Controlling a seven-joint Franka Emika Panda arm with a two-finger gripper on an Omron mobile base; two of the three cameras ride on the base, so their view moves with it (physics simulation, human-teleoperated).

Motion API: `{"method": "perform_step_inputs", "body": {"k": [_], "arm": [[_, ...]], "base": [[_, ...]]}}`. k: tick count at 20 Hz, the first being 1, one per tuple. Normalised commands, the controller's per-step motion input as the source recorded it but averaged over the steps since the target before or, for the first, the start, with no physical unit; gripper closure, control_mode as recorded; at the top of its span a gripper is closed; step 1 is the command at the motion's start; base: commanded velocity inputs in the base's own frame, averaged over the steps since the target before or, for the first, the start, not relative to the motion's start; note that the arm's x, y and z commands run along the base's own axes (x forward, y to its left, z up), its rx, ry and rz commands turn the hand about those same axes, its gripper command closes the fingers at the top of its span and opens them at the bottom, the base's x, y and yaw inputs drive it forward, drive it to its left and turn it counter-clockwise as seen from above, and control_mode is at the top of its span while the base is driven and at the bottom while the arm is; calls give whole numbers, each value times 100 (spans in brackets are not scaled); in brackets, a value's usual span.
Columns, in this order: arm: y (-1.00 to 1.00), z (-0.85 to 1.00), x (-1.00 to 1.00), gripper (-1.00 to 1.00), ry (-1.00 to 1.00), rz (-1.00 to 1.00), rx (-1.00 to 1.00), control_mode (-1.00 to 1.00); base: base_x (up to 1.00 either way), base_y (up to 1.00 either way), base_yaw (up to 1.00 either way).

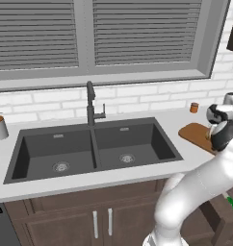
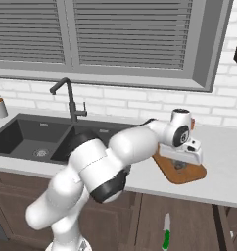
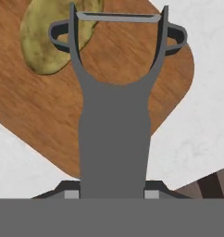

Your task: Place the appropriate cutting tool for cutting the potato skin on the cutting board.

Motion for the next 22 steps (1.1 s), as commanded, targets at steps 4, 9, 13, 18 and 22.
{"method": "perform_step_inputs", "body": {"k": [4, 9, 13, 18, 22], "arm": [[0, -18, 26, 100, 2, 0, 3, -100], [0, -26, 6, 100, 1, 0, 4, -100], [0, -29, 0, 100, 0, 0, 3, -100], [0, -33, 0, 100, 0, 0, 1, -100], [0, -38, 0, 100, 0, -1, 1, -100]], "base": [[0, 0, 0], [0, 0, 0], [0, 0, 0], [0, 0, 0], [0, 0, 0]]}}
